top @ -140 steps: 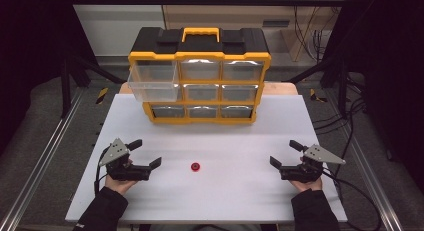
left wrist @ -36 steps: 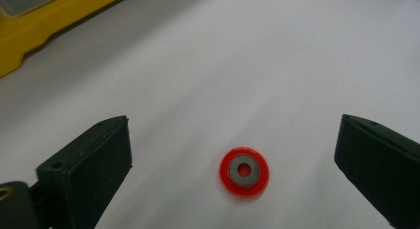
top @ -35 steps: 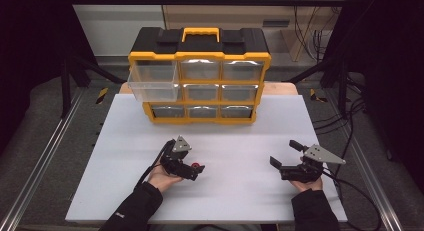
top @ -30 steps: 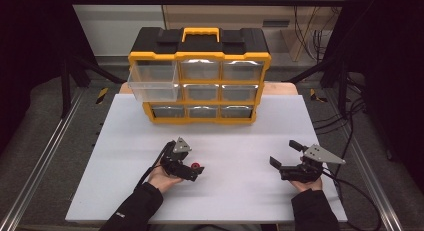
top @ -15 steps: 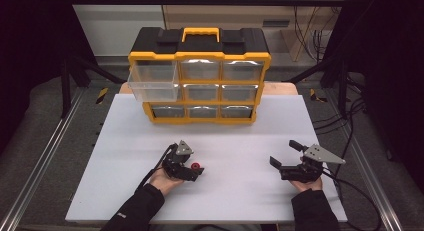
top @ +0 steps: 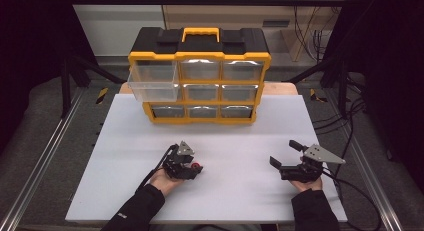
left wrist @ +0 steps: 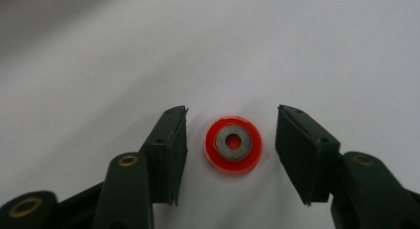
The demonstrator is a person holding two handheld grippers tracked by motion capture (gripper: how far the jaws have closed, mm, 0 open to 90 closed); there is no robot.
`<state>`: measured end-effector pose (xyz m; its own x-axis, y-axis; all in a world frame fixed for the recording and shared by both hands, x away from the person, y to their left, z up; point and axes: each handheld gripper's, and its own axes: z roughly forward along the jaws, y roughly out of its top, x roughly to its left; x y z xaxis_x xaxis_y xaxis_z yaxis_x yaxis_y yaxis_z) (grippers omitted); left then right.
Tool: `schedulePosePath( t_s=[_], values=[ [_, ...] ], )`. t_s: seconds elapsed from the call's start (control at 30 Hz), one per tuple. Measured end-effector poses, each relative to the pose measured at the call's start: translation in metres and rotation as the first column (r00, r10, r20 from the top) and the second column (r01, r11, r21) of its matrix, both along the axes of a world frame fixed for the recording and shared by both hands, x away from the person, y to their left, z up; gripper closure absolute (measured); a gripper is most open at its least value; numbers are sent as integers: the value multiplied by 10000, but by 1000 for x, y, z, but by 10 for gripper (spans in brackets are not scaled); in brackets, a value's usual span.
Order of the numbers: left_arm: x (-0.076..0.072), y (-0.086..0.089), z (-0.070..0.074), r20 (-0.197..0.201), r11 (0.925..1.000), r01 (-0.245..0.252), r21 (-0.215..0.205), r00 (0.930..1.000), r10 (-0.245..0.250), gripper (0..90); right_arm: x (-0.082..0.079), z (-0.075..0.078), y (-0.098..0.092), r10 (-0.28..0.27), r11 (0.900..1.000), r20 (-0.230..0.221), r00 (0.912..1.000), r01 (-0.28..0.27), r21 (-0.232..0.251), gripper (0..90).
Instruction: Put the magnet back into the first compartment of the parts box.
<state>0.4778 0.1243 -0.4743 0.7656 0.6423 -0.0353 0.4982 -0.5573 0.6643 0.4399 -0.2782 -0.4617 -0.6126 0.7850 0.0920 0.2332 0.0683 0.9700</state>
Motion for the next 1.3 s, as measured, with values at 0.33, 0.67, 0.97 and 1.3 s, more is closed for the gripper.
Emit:
schedulePosePath(
  t_s=[0.33,0.67,0.97,1.3],
  values=[
    [0,-1,-1,-2,9999,-46,133,10000,46,560,0,0,0,0,10000,-13,10000,0,10,3],
    [0,-2,-1,-100,9998,-128,168,9999,130,607,0,0,0,-1,10000,-14,10000,1,11,3],
    [1,-1,0,-204,9998,-201,93,9996,203,614,0,0,0,24,10000,-14,10000,-24,14,3],
    [2,1,2,-221,9996,-270,-30,9994,270,617,0,0,0,51,10000,-42,10000,-51,12,3]
  ],
)
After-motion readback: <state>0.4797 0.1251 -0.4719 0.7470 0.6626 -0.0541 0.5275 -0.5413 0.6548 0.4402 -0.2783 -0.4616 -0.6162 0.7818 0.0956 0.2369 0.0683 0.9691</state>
